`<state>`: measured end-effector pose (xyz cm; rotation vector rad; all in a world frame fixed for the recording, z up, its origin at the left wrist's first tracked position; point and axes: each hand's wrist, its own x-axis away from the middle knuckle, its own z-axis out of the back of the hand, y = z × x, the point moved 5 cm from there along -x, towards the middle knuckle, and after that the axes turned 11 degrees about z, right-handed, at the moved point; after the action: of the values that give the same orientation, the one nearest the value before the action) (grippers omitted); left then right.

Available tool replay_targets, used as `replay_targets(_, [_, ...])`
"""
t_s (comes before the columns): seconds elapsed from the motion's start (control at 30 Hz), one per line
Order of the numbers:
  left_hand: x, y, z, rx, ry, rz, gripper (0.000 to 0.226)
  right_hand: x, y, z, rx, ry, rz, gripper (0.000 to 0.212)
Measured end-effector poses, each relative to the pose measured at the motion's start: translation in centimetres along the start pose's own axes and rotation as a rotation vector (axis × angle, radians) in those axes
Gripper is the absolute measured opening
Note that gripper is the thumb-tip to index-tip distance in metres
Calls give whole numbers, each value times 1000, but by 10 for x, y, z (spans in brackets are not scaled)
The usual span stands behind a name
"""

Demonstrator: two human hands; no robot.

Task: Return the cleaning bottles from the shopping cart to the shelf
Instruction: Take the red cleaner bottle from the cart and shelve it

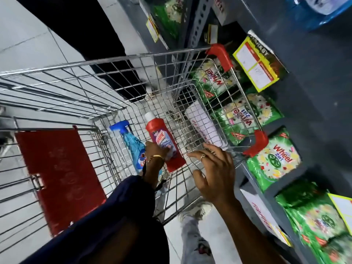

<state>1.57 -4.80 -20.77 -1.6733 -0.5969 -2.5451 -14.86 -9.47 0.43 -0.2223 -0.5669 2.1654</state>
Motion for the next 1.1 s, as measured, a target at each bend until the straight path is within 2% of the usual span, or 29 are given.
replay_targets(0.07, [4,12,-1,27,49,18,82,0,0,0,-9,-2,-24,44])
replay_targets(0.17, [5,17,-12,114,-12,84,89,1,1,-1,-4,-32,-43,45])
replay_targets(0.23, [1,16,-21,243,-96,140,71,1,3,-4,6,-54,-47,46])
replay_targets(0.33, [6,21,-28,278,-113,110,52,2,3,-4,10,-54,-52,46])
replay_targets(0.57, [4,13,-6,269,-20,65,56,2,1,2,-15,18,-35,41])
replay_targets(0.67, [31,19,18,273,-115,-4,38,0,-1,4,-29,-13,-66,43])
replay_targets(0.8, [82,34,51,286,-293,-147,51,0,-2,3,-46,-100,-83,47])
replay_targets(0.83, [103,43,60,289,-328,-202,53,1,-4,7,-129,-131,-115,51])
replay_targets(0.9, [147,63,74,302,-408,-327,48,1,-10,19,-545,-157,-255,49])
replay_targets(0.97, [201,85,84,294,-477,-491,43,2,-21,40,-962,-76,-338,26])
replay_targets(1.1, [286,111,84,223,-541,-727,49,24,-35,88,-1212,96,-344,26])
